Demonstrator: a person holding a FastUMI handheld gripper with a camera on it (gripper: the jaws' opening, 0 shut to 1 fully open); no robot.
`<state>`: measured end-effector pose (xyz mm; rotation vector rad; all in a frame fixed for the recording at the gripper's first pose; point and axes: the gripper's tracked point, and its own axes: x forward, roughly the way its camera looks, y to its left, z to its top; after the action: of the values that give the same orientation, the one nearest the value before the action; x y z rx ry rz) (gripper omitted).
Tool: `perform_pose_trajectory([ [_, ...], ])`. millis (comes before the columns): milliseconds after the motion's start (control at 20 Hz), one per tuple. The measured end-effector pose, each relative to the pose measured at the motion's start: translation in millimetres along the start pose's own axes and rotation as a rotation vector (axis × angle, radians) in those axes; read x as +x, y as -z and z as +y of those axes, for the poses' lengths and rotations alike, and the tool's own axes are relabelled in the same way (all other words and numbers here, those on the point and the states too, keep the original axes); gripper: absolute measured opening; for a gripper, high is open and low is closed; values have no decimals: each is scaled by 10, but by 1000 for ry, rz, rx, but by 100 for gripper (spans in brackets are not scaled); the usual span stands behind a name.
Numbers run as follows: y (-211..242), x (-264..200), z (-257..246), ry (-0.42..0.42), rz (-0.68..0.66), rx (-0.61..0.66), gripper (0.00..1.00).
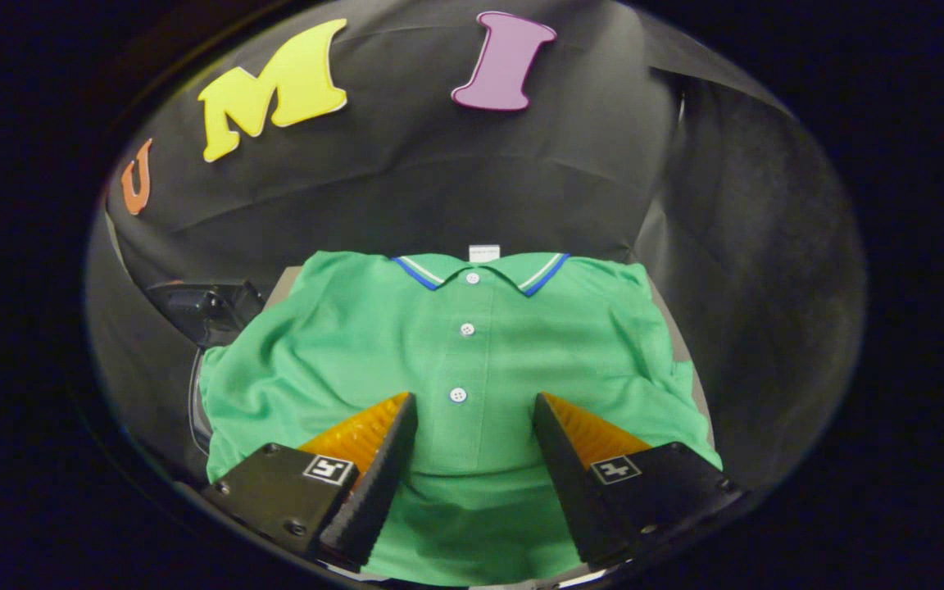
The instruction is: Put the clothes into the washing machine and then close the washing machine lid.
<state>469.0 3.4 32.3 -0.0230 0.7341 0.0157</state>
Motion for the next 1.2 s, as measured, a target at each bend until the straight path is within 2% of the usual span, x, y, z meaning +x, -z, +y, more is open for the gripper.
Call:
perform_pose_trajectory([
  [50,-13,9,-16,6,-1,0,87],
  [100,-64,-7,12,-7,3,15,73],
  [250,-37,37,-42,39,1,73,32],
  [300,-44,15,-33,42,0,78,12],
  [400,-18,-6,-2,33,-6,99,5],
  [650,12,-232,201,-51,-102,132,4],
  [850,-163,-661,560,-156,-239,148,4],
  [1200,-523,-1738,1503,-351,-450,151,4],
])
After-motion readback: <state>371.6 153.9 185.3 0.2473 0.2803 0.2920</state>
